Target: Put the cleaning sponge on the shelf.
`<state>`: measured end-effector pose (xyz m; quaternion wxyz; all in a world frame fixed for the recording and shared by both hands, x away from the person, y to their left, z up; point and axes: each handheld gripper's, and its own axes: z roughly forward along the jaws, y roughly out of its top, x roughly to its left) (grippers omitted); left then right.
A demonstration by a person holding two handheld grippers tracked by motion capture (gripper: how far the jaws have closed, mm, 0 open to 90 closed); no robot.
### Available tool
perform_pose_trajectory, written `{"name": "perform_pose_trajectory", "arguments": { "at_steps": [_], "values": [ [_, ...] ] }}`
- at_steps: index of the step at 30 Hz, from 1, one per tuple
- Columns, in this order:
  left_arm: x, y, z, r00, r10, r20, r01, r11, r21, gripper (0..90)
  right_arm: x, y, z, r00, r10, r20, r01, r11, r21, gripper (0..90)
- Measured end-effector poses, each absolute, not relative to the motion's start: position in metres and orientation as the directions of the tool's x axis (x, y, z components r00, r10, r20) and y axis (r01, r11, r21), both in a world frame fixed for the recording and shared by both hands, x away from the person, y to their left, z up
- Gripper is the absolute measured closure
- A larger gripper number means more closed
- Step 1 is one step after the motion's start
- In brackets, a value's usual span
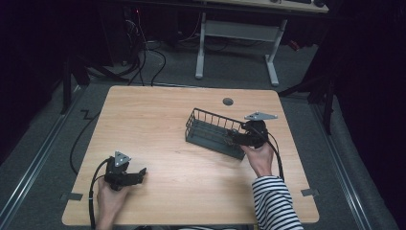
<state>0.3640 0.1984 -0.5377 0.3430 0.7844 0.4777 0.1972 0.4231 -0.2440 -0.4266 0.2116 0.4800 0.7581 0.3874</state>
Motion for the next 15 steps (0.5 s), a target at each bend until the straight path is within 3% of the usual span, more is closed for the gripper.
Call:
{"name": "perform_pose_trajectory", "arguments": {
  "at_steps": [15],
  "values": [
    [0.364,0.198,-0.538,0.466,0.885,-0.019,0.614,-0.308,0.727,14.3,0.4,-0.258,-0.411,-0.447,0.894,0.035,0.518,0.227,0.825,36.9]
  ]
}}
